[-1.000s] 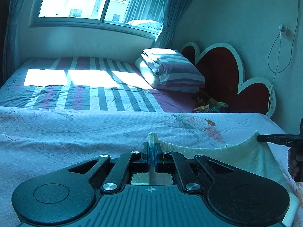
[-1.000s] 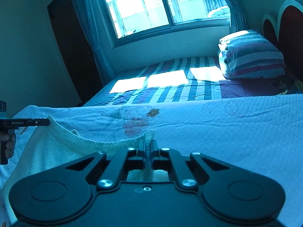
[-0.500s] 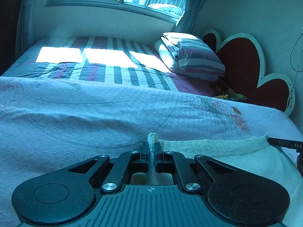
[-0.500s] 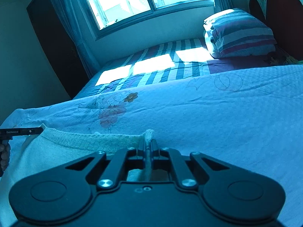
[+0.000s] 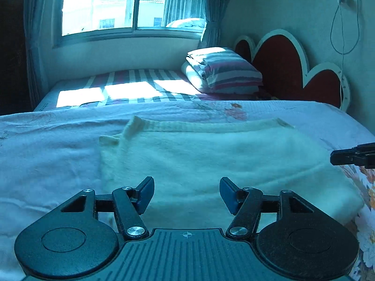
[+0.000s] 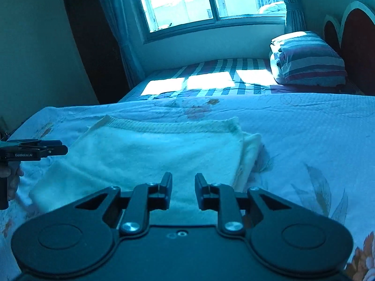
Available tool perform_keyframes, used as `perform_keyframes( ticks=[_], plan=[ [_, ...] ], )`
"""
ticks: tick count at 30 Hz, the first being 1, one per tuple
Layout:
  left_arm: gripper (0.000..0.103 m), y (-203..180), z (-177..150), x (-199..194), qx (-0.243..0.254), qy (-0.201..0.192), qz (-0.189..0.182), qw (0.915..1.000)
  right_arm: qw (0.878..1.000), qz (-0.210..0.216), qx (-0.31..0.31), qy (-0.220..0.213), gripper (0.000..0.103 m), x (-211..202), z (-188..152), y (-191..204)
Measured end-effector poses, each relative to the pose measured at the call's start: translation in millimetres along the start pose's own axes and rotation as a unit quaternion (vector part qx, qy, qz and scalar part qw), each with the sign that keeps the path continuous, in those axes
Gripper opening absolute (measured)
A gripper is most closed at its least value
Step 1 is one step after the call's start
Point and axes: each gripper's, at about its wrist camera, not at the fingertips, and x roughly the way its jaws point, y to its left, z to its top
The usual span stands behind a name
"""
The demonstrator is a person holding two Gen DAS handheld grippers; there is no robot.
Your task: Fold small clothes
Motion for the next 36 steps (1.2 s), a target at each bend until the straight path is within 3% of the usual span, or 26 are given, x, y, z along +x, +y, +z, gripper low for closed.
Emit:
perform_keyframes(
  ticks=[3, 7, 10, 14, 16, 18, 21, 23, 25, 27, 34, 36],
  plan=[
    [0.061, -41.4, -16.6, -17.0, 0.005, 0.003, -0.002, 1.0000, 1.000, 0.006, 0.009, 0.003, 0.024, -10.1, -19.1, 36.7],
    [0.062, -66.9, -28.8, -26.8, 0.002, 0.016, -0.003, 0.9999, 1.000, 0.004, 0.004, -0.002, 0.024, -13.5, -34.7, 81.6],
    [0.062, -70.0, -34.2, -24.1, 0.010, 0.026, 0.006, 0.9996, 0.999, -0.008, -0.034, -0.009, 0.024, -7.4, -40.7, 107.3],
    [0.062, -73.7, -48.5, -16.2, 0.045, 0.052, 0.020, 0.9974, 0.998, -0.013, -0.050, 0.028, 0.023, 15.2, -46.0, 115.6],
    [0.066, -73.9, -60.8, -18.6, 0.063, 0.030, 0.021, 0.9973, 0.995, -0.034, -0.074, 0.057, 0.023, 27.5, -58.9, 119.3],
    [0.068, -70.1, -60.3, -24.8, 0.062, 0.026, 0.025, 0.9974, 0.994, -0.037, -0.094, 0.037, 0.023, 22.2, -71.6, 122.6],
    [0.068, -54.1, -57.3, -39.4, 0.054, 0.014, 0.057, 0.9968, 0.993, -0.048, -0.095, 0.042, 0.023, 11.2, -68.5, 119.3],
    [0.068, -32.0, -62.7, -40.2, 0.029, 0.031, 0.073, 0.9964, 0.994, -0.063, -0.089, 0.031, 0.023, -1.4, -66.9, 110.7],
    [0.068, -9.7, -69.1, -44.9, -0.007, 0.026, 0.060, 0.9979, 0.992, -0.089, -0.075, 0.050, 0.022, -2.6, -71.6, 90.4],
    [0.068, 2.3, -73.0, -49.1, -0.001, 0.025, 0.072, 0.9971, 0.994, -0.089, -0.041, 0.040, 0.021, -11.6, -75.2, 67.5],
    [0.068, 5.4, -65.3, -47.1, 0.000, 0.032, 0.076, 0.9966, 0.995, -0.091, -0.011, 0.034, 0.019, -22.3, -79.2, 37.6],
    [0.068, 3.4, -54.2, -55.8, 0.004, 0.008, 0.076, 0.9970, 0.995, -0.089, -0.007, 0.039, 0.020, -23.4, -74.0, 39.3]
  ],
)
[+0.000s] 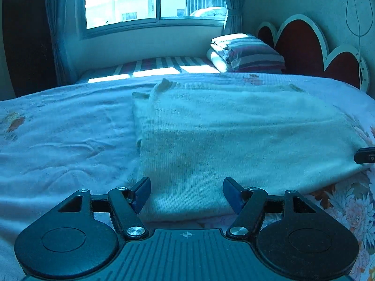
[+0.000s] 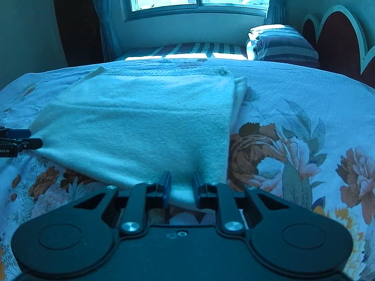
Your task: Fold small clothes
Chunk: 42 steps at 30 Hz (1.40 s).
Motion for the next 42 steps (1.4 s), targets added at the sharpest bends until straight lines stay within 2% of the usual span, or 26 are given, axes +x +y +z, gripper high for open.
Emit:
perform_keyframes(
  ticks=[3, 6, 8, 11, 14, 16, 19, 24, 28, 32, 33, 36, 37, 39, 40, 42],
  plan=[
    [0.068, 4.5, 19.7, -0.9, 0.011, -0.025, 0.002, 0.9996, 1.000, 0.004, -0.002, -0.031, 0.026, -12.6, 11.1, -0.3],
    [0.068, 16.7, 33.1, 15.1, -0.010, -0.018, 0.002, 0.9998, 0.999, 0.007, 0.013, -0.039, 0.026, -7.6, 26.0, -9.1],
    [0.068, 26.6, 33.3, 26.6, -0.026, -0.002, 0.010, 0.9996, 0.999, -0.002, 0.012, -0.038, 0.027, -0.4, 35.2, -11.9],
    [0.068, 44.7, 26.0, 31.3, -0.081, 0.015, -0.008, 0.9966, 0.998, 0.008, 0.024, -0.050, 0.027, 3.5, 44.8, -14.7],
    [0.068, 49.4, 10.5, 43.8, -0.069, 0.054, 0.003, 0.9961, 0.999, 0.006, 0.013, -0.038, 0.026, 11.5, 40.1, -16.6],
    [0.068, 55.5, 3.9, 44.7, -0.085, 0.055, -0.011, 0.9948, 1.000, -0.006, 0.011, 0.010, 0.025, 28.9, 29.1, -22.1],
    [0.068, 65.5, 4.9, 43.1, -0.109, 0.059, -0.030, 0.9918, 1.000, 0.007, 0.020, -0.003, 0.025, 24.4, 27.2, -25.4],
    [0.068, 86.2, 7.5, 51.5, -0.176, 0.058, -0.096, 0.9779, 0.999, 0.021, 0.033, -0.039, 0.028, 17.0, 36.4, -25.8],
    [0.068, 99.5, 11.8, 73.5, -0.218, 0.066, -0.137, 0.9642, 0.998, 0.033, 0.030, -0.046, 0.028, 17.8, 42.7, -16.1],
    [0.068, 120.7, 4.6, 79.2, -0.289, 0.084, -0.191, 0.9343, 0.998, 0.037, 0.032, -0.047, 0.028, 17.9, 45.8, -2.0],
    [0.068, 121.8, -2.5, 70.3, -0.297, 0.082, -0.199, 0.9303, 0.998, 0.033, 0.033, -0.047, 0.028, 15.9, 46.8, 2.4],
    [0.068, 112.2, -40.0, 31.2, -0.319, 0.069, -0.174, 0.9292, 0.996, 0.029, 0.050, -0.061, 0.030, 0.4, 46.7, 8.5],
    [0.068, 111.0, -49.2, 23.6, -0.346, 0.063, -0.168, 0.9209, 0.996, 0.033, 0.053, -0.065, 0.030, -3.3, 45.5, 9.4],
    [0.068, 108.9, -70.9, 17.4, -0.434, 0.042, -0.172, 0.8836, 0.996, 0.024, 0.049, -0.065, 0.030, -5.2, 43.4, 12.4],
    [0.068, 105.7, -77.0, 18.5, -0.456, 0.032, -0.171, 0.8729, 0.997, 0.020, 0.049, -0.062, 0.030, -4.7, 42.8, 13.0],
    [0.068, 98.3, -79.5, 27.4, -0.468, 0.014, -0.161, 0.8690, 0.996, 0.016, 0.063, -0.059, 0.032, -3.4, 41.5, 14.4]
  ],
)
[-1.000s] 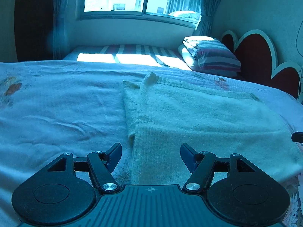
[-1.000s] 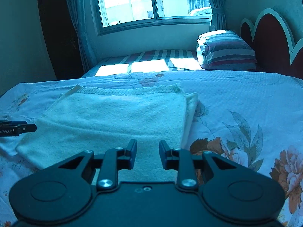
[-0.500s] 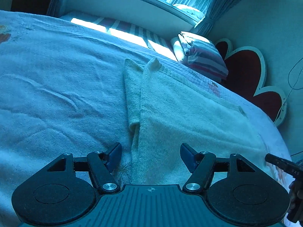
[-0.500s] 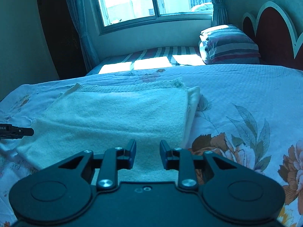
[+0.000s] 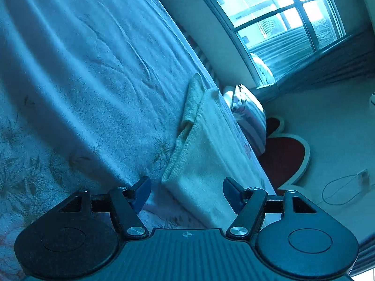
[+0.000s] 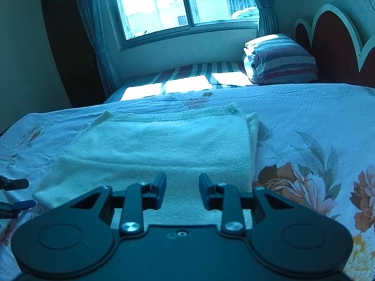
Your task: Fold small clothes
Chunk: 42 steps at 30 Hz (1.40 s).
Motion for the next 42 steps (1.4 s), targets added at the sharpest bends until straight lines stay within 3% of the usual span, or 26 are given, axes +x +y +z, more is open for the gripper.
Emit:
perform_keyframes(
  ticks=[4, 10, 15, 16, 17, 18, 19, 21, 26, 36, 42],
  plan=[
    [0.068, -5.1, -7.2, 15.9, -0.038, -0.003, -0.013, 0.9992, 1.000, -0.003, 0.007, 0.004, 0.032, 2.1, -2.5, 10.2],
    [0.068, -8.7, -8.4, 48.0, -0.088, -0.042, -0.029, 0.9948, 1.000, 0.002, -0.002, 0.008, 0.032, 7.3, -4.5, 24.9],
    [0.068, -26.0, -3.8, 80.4, -0.057, -0.076, -0.025, 0.9952, 1.000, 0.000, 0.017, 0.012, 0.031, 22.4, 2.6, 23.0],
    [0.059, -28.8, -5.1, 82.5, -0.053, -0.082, -0.018, 0.9951, 1.000, 0.004, 0.022, 0.014, 0.029, 26.7, 4.2, 22.6],
    [0.027, -28.7, -6.6, 86.1, -0.055, -0.076, -0.020, 0.9954, 1.000, 0.007, 0.024, 0.017, 0.027, 31.7, 6.0, 23.8],
    [0.006, -20.8, -7.2, 93.1, -0.075, -0.058, -0.028, 0.9951, 1.000, 0.009, 0.020, 0.019, 0.026, 37.2, 7.4, 27.4],
    [0.006, -12.8, -10.5, 95.7, -0.090, -0.060, -0.019, 0.9940, 1.000, 0.011, 0.016, 0.019, 0.024, 40.2, 8.8, 29.6],
    [0.006, -4.3, -14.4, 91.3, -0.092, -0.079, -0.044, 0.9916, 1.000, 0.020, 0.009, 0.018, 0.020, 48.9, 12.1, 37.1],
    [0.006, -0.1, -8.5, 90.8, -0.095, -0.101, -0.057, 0.9887, 0.999, 0.030, 0.003, 0.019, 0.018, 72.2, 13.4, 52.4],
    [0.006, 11.7, -10.0, 75.6, -0.111, -0.096, -0.079, 0.9860, 0.999, 0.015, -0.042, 0.027, 0.013, 109.4, 5.4, 70.3],
    [0.006, -30.1, 5.3, 67.4, -0.040, -0.090, -0.091, 0.9910, 0.999, 0.011, -0.037, 0.029, 0.013, 107.2, 5.5, 72.2]
  ],
)
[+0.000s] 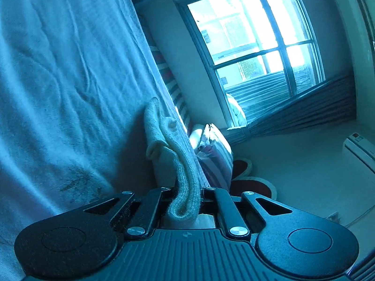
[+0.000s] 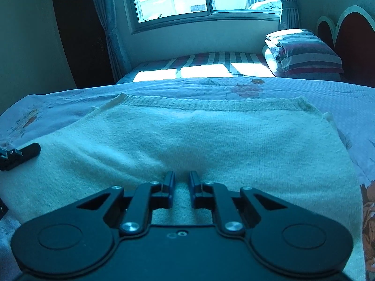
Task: Fold small clothes
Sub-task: 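Grasp the sweater's folded edge with the left gripper and lift it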
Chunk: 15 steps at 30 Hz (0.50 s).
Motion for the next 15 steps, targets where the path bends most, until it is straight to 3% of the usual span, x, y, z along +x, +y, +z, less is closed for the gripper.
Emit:
perform_keyframes(
  ticks=[3, 6, 9, 12, 15],
  plan=[
    [0.006, -38.1, 2.6, 9.2, 0.081, 0.017, -0.011, 0.9965, 1.000, 0.006, 0.016, 0.001, 0.013, -1.9, 1.1, -3.1],
    [0.006, -79.2, -4.9, 22.7, 0.150, 0.046, -0.038, 0.9868, 0.999, 0.027, 0.046, -0.001, 0.013, -2.8, -1.0, -14.3],
    [0.006, -121.7, -22.2, 45.2, 0.233, 0.089, -0.044, 0.9675, 0.990, 0.052, 0.129, -0.020, 0.016, -17.9, -4.6, -42.2],
    [0.006, -147.7, -54.0, 67.4, 0.282, 0.136, -0.050, 0.9483, 0.973, 0.032, 0.213, -0.078, 0.021, -62.8, -22.1, -86.0],
    [0.006, -163.8, -93.6, 91.0, 0.317, 0.183, -0.042, 0.9298, 0.968, 0.014, 0.226, -0.105, 0.021, -108.6, -42.0, -121.7]
  ],
)
